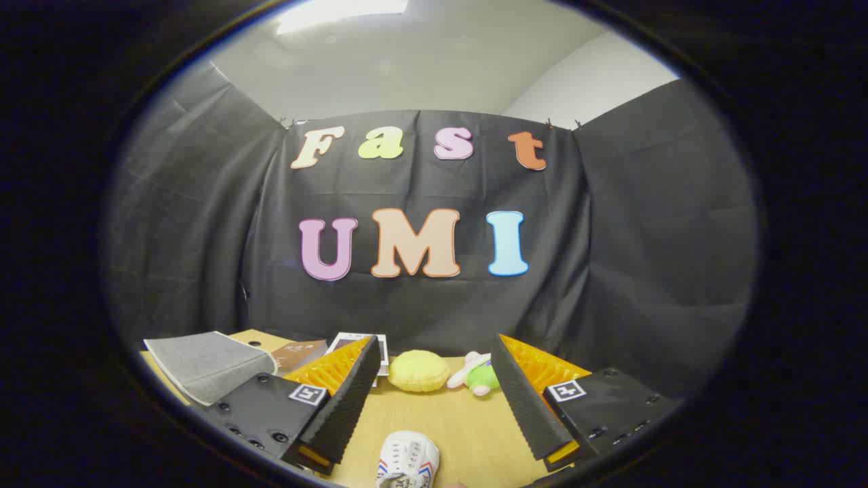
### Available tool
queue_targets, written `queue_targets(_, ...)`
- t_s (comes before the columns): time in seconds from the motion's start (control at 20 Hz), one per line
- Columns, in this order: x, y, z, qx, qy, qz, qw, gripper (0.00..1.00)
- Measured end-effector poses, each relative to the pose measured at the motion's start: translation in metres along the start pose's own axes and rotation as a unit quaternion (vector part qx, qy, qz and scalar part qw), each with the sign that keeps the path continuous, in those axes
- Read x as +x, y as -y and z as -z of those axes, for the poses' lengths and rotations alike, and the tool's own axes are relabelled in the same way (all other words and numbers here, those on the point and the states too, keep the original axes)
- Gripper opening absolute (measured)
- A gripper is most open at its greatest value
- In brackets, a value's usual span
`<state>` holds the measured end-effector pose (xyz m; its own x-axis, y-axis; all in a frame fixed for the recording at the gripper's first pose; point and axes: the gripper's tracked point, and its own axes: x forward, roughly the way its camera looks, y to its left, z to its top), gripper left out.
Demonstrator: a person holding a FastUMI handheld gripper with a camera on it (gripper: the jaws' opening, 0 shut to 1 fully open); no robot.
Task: Open the storage box then place both shoes into the box .Put the left shoe in first, then the right shoe, with the right side of both shoes facing outward in a uniform manner.
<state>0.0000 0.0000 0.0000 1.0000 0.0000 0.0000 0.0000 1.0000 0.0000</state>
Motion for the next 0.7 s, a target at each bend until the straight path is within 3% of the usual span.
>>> queue_targets(0.7,0.0013,-0.0028,-0.0001,0.014,0.0,-0.005,1.0,1.0)
